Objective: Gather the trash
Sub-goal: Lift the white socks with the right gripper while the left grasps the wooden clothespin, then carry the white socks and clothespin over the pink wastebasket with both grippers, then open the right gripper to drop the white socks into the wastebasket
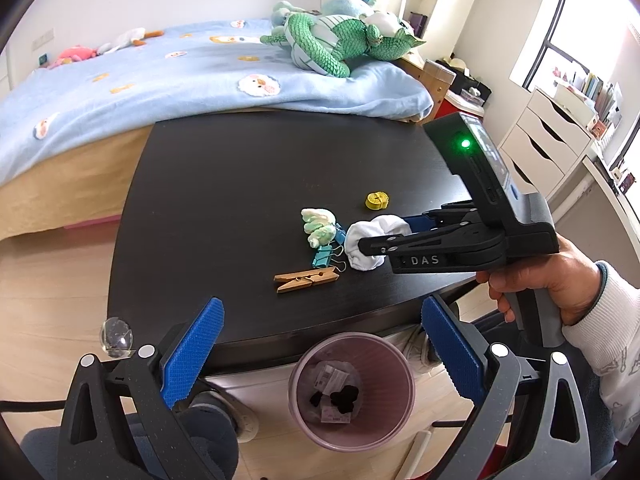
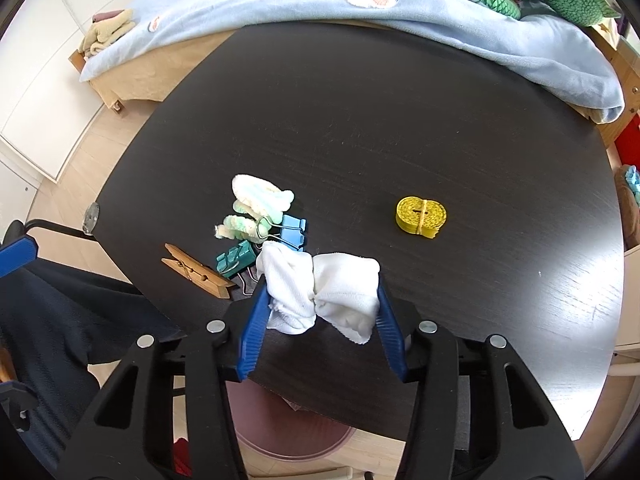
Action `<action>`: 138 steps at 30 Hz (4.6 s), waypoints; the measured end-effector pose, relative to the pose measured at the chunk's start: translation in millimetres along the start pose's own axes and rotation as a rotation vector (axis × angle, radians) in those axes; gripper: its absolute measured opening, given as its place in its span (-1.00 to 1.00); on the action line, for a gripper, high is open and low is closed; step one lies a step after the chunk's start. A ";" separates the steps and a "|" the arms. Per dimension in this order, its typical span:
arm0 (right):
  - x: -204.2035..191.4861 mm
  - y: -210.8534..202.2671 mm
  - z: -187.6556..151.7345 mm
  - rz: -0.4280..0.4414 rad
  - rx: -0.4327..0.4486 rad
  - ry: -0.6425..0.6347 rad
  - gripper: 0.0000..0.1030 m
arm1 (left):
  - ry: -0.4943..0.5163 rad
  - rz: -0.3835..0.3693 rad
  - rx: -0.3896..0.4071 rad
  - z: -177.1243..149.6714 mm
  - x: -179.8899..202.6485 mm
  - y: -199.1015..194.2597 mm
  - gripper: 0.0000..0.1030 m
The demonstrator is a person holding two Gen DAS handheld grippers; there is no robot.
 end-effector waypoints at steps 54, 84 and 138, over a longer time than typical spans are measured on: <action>23.2 -53.0 3.4 0.003 0.094 0.053 -0.03 | 0.439 -0.090 -0.374 -27.0 3.4 101.0 -0.73; 15.4 -107.4 -14.6 0.000 0.181 0.038 -0.03 | 0.230 -0.046 -0.132 9.2 18.9 29.1 -0.73; -35.5 -170.7 -76.0 0.047 0.235 -0.028 0.85 | 0.207 -0.105 -0.022 -10.6 52.1 -50.0 -0.73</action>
Point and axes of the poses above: each gripper's, at about its wrist camera, not at the fingertips, and y roughly the way its jaws point, x to its right, z to its top, the point moved 8 cm from there along y, roughly the way its jaws point, and after that the axes turned 9 degrees about x, right-handed, at the moved point
